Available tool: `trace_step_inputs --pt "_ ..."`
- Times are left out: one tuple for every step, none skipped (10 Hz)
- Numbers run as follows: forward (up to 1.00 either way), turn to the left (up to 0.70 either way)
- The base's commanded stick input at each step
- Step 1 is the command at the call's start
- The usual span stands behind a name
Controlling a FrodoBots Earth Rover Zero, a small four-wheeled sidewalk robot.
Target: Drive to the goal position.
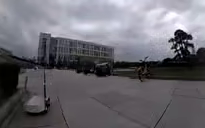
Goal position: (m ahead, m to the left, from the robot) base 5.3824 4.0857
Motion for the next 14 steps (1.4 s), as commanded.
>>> trace_step_inputs --pt "0.7 0.35" --pt "0.7 0.35" --pt "0.7 0.35" --pt "0.7 0.35" --pt "0.7 0.3" --pt "0.7 0.0" --pt "0.7 0.0" --pt "0.7 0.0" --pt "0.7 0.0" --pt "0.7 0.0" --pt "0.7 0.0" --pt "0.7 0.28" --pt "0.7 0.35" --pt "0.7 0.35"
